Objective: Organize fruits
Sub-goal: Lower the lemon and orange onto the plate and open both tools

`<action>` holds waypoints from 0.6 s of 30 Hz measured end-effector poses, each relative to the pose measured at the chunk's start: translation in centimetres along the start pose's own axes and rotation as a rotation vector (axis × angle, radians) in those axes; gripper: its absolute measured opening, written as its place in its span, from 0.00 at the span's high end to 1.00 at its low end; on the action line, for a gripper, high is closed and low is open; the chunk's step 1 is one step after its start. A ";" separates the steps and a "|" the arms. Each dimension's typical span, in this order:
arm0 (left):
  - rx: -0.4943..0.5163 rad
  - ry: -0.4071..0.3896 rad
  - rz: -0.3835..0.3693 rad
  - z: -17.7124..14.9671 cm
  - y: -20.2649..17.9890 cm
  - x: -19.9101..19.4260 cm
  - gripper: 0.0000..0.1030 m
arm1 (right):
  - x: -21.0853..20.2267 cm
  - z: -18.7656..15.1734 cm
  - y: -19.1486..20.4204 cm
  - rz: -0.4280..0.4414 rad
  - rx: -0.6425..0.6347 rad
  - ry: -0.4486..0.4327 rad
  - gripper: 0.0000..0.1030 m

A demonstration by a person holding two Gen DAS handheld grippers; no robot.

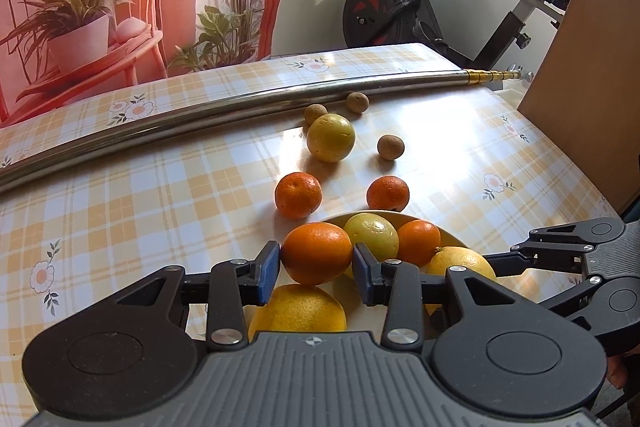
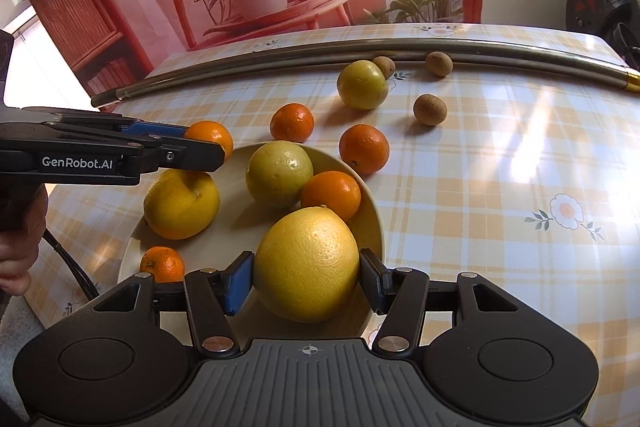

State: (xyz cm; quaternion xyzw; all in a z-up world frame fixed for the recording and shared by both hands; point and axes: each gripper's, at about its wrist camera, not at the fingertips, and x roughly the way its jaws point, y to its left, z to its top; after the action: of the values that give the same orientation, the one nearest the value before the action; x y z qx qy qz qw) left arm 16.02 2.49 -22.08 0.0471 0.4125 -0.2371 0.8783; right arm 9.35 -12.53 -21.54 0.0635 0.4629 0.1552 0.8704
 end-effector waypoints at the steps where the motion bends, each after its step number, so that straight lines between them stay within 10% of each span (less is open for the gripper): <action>1: 0.006 0.004 0.000 0.0 -0.1 0.1 0.60 | 0.0 0.0 0.0 -0.002 0.000 -0.001 0.49; 18: 0.044 0.047 0.033 -0.2 -0.4 1.2 0.60 | 0.2 0.1 -0.4 0.017 0.027 -0.012 0.49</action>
State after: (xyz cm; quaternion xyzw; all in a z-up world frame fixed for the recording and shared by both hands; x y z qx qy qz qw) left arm 16.39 1.68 -23.06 0.0789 0.4267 -0.2304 0.8710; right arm 9.66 -12.81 -21.72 0.0801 0.4590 0.1560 0.8710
